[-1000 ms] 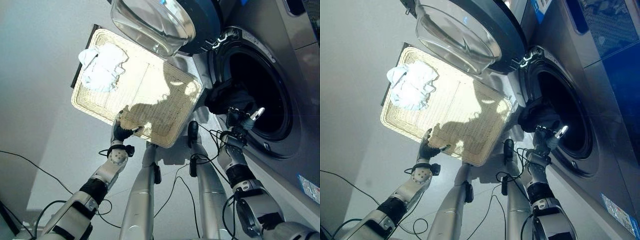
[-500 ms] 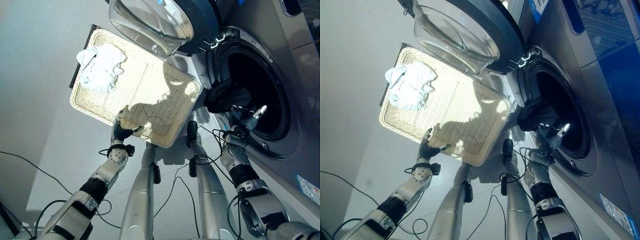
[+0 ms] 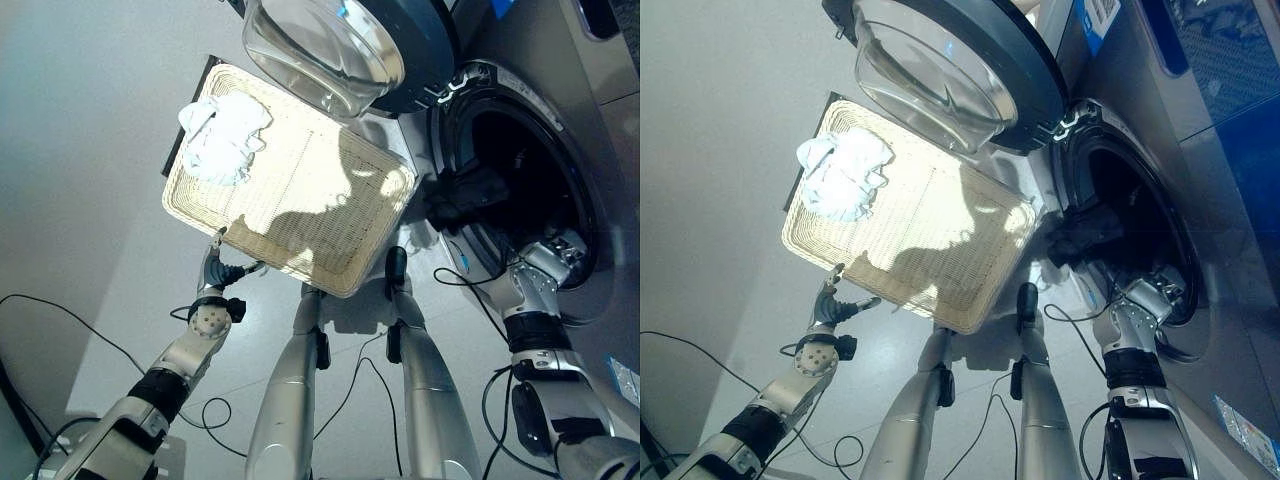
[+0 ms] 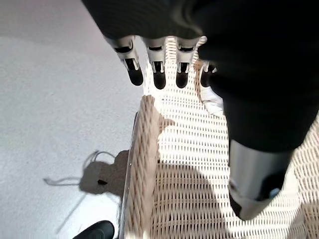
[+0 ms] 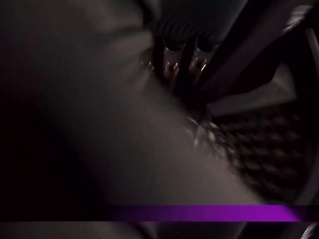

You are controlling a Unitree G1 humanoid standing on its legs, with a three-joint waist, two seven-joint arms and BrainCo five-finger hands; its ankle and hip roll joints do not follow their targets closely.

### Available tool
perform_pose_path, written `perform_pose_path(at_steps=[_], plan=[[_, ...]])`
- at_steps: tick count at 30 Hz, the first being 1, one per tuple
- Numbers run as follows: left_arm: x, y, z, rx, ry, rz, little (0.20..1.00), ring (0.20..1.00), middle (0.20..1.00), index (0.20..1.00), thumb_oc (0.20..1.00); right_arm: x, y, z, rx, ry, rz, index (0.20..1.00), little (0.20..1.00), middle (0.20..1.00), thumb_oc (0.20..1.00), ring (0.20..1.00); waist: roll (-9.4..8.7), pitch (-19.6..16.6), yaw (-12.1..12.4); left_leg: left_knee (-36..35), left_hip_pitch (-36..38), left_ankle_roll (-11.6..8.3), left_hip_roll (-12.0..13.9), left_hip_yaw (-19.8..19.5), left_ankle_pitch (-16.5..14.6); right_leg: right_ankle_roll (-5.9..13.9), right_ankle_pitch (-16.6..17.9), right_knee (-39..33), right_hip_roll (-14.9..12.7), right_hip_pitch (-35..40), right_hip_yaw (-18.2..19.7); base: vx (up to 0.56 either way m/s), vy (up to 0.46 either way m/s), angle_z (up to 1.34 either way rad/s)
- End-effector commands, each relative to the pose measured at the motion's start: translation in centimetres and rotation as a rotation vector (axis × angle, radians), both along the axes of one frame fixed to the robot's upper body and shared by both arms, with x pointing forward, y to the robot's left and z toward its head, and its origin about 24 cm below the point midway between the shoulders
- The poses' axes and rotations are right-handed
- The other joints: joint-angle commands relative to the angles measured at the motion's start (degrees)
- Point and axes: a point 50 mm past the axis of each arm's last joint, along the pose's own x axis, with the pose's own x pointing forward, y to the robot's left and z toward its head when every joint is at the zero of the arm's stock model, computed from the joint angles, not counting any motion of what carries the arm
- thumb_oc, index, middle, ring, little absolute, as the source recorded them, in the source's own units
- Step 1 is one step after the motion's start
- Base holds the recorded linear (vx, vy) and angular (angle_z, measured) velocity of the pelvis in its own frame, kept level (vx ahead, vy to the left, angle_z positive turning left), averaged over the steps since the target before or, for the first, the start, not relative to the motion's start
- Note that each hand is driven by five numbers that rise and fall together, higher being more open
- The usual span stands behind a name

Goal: Put the clothes into the washing machine.

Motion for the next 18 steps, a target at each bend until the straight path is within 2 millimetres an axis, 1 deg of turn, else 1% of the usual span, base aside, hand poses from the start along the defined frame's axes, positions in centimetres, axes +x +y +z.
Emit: perform_pose_path(at_steps=[1, 3, 5, 6, 7, 8, 9, 10, 11, 12, 13, 14, 15, 16, 17, 18], plan=[[0.2, -0.6, 0.5, -0.036, -0.048, 0.004, 1.000, 1.000, 1.000, 1.000, 1.000, -4.4, -6.2, 6.0, 0.110, -0.202, -0.232, 1.000, 1.000, 1.000, 1.000, 1.000, -0.45, -1.57, -3.17, 5.77, -0.30, -1.57, -4.44, -1.42, -6.43, 5.14, 4.21, -3.24, 0.17, 2.49, -2.61, -0.01, 0.034, 0.03], [0.4, -1.0, 0.5, -0.044, -0.048, 0.000, 1.000, 1.000, 1.000, 1.000, 1.000, -3.0, -6.1, 4.4, 0.155, -0.093, -0.149, 1.000, 1.000, 1.000, 1.000, 1.000, 0.04, -1.57, -3.03, 5.62, -0.36, -1.46, -4.63, -1.41, -6.22, 5.15, 4.63, -3.62, -0.05, 2.40, -2.61, -0.01, 0.022, 0.05], [0.5, -1.4, 0.5, -0.050, -0.047, -0.006, 1.000, 1.000, 1.000, 1.000, 1.000, -1.2, -5.4, 2.1, 0.179, 0.064, -0.031, 1.000, 1.000, 1.000, 1.000, 1.000, 0.55, -1.57, -2.79, 5.47, -0.58, -1.42, -4.82, -1.33, -5.89, 5.07, 4.98, -3.92, -0.21, 2.21, -2.62, -0.01, 0.009, 0.02], [0.5, -1.8, 0.4, -0.052, -0.046, -0.008, 1.000, 1.000, 1.000, 1.000, 1.000, -0.1, -4.9, 0.7, 0.165, 0.171, 0.058, 1.000, 1.000, 1.000, 1.000, 1.000, 0.85, -1.57, -2.76, 5.12, -0.68, -1.46, -4.80, -1.15, -5.56, 5.01, 5.26, -4.28, -0.30, 2.15, -2.70, 0.00, 0.000, 0.00], [0.5, -2.0, 0.3, -0.054, -0.046, -0.010, 1.000, 1.000, 1.000, 1.000, 1.000, 0.7, -4.1, -0.4, 0.131, 0.247, 0.128, 1.000, 1.000, 1.000, 1.000, 1.000, 0.99, -1.57, -2.67, 4.84, -0.76, -1.42, -4.83, -1.06, -5.33, 4.99, 5.45, -4.49, -0.38, 2.09, -2.85, 0.00, 0.000, 0.00], [0.4, -2.3, 0.1, -0.058, -0.045, -0.008, 1.000, 1.000, 1.000, 1.000, 1.000, 1.4, -3.1, -1.8, 0.085, 0.356, 0.205, 1.000, 1.000, 1.000, 1.000, 1.000, 1.12, -1.57, -2.67, 4.55, -0.72, -1.41, -4.83, -0.94, -5.14, 4.94, 5.48, -4.64, -0.40, 2.14, -2.94, 0.00, 0.000, 0.00], [0.4, -2.5, 0.1, -0.061, -0.051, -0.008, 1.000, 1.000, 1.000, 1.000, 1.000, 1.9, -1.9, -3.3, 0.045, 0.430, 0.279, 1.000, 1.000, 1.000, 1.000, 1.000, 1.10, -1.57, -2.66, 4.31, -1.24, -1.45, -4.77, -0.73, -4.73, 4.84, 5.81, -4.81, -0.40, 1.65, -2.89, 0.00, 0.000, 0.00], [0.4, -2.6, 0.1, -0.062, -0.053, -0.006, 1.000, 1.000, 1.000, 1.000, 1.000, 2.0, -1.5, -3.8, 0.020, 0.462, 0.303, 1.000, 1.000, 1.000, 1.000, 1.000, 1.05, -1.57, -2.75, 4.13, -1.35, -1.45, -4.75, -0.68, -4.56, 4.82, 5.89, -4.88, -0.40, 1.55, -2.85, -0.01, -0.001, -0.03], [0.3, -2.7, -0.2, -0.060, -0.049, -0.006, 1.000, 1.000, 1.000, 1.000, 1.000, 2.0, -0.8, -5.2, -0.024, 0.534, 0.335, 1.000, 1.000, 1.000, 1.000, 1.000, 1.01, -1.57, -2.70, 3.82, -0.72, -1.44, -4.74, -0.75, -4.83, 4.88, 5.41, -4.87, -0.33, 2.15, -2.93, -0.01, 0.001, -0.03], [0.3, -2.7, -0.1, -0.060, -0.053, -0.006, 1.000, 1.000, 1.000, 1.000, 1.000, 2.1, -0.5, -5.6, -0.056, 0.573, 0.356, 1.000, 1.000, 1.000, 1.000, 1.000, 0.92, -1.57, -2.72, 3.77, -1.23, -1.40, -4.75, -0.70, -4.39, 4.79, 5.78, -4.92, -0.33, 1.70, -2.95, -0.01, 0.000, -0.03], [0.3, -2.7, -0.1, -0.061, -0.053, -0.005, 1.000, 1.000, 1.000, 1.000, 1.000, 2.1, -0.5, -5.6, -0.058, 0.575, 0.358, 1.000, 1.000, 1.000, 1.000, 1.000, 0.90, -1.57, -2.76, 3.77, -1.32, -1.40, -4.76, -0.68, -4.31, 4.78, 5.85, -4.92, -0.34, 1.60, -2.93, -0.05, 0.003, -0.04], [0.3, -3.0, -0.4, -0.059, -0.057, -0.002, 1.000, 1.000, 1.000, 1.000, 1.000, 2.1, 1.7, -8.7, -0.258, 0.757, 0.495, 1.000, 1.000, 1.000, 1.000, 1.000, 0.55, -1.57, -2.99, 3.19, -1.58, -1.49, -4.65, -0.48, -3.82, 4.62, 5.97, -5.12, -0.18, 1.37, -2.81, -0.02, 0.004, -0.03], [0.2, -3.1, -0.5, -0.059, -0.055, -0.002, 1.000, 1.000, 1.000, 1.000, 1.000, 1.9, 1.9, -9.3, -0.294, 0.794, 0.510, 1.000, 1.000, 1.000, 1.000, 1.000, 0.50, -1.57, -2.99, 2.95, -1.11, -1.49, -4.59, -0.41, -4.02, 4.67, 5.68, -5.20, -0.13, 1.79, -2.74, -0.05, 0.002, 0.00], [0.4, -3.1, -0.3, -0.061, -0.065, 0.000, 1.000, 1.000, 1.000, 1.000, 1.000, 1.9, 2.2, -9.9, -0.374, 0.847, 0.531, 1.000, 1.000, 1.000, 1.000, 1.000, 0.36, -1.57, -2.97, 2.91, -1.91, -1.51, -4.54, -0.24, -3.55, 4.64, 6.12, -5.35, -0.15, 1.08, -2.64, 0.00, 0.000, 0.00], [0.4, -3.1, -0.5, -0.056, -0.061, -0.006, 1.000, 1.000, 1.000, 1.000, 1.000, 1.5, 2.2, -11.2, -0.473, 0.915, 0.566, 1.000, 1.000, 1.000, 1.000, 1.000, 0.28, -1.57, -2.87, 2.64, -1.34, -1.53, -4.57, -0.41, -3.77, 4.76, 5.82, -5.52, -0.17, 1.66, -2.65, -0.05, -0.008, -0.03], [0.5, -3.0, -0.3, -0.056, -0.066, -0.007, 1.000, 1.000, 1.000, 1.000, 1.000, 1.6, 2.2, -11.1, -0.496, 0.924, 0.569, 1.000, 1.000, 1.000, 1.000, 1.000, 0.25, -1.57, -2.87, 2.71, -1.86, -1.51, -4.58, -0.37, -3.47, 4.71, 6.17, -5.58, -0.19, 1.20, -2.62, -0.03, -0.008, -0.05]])
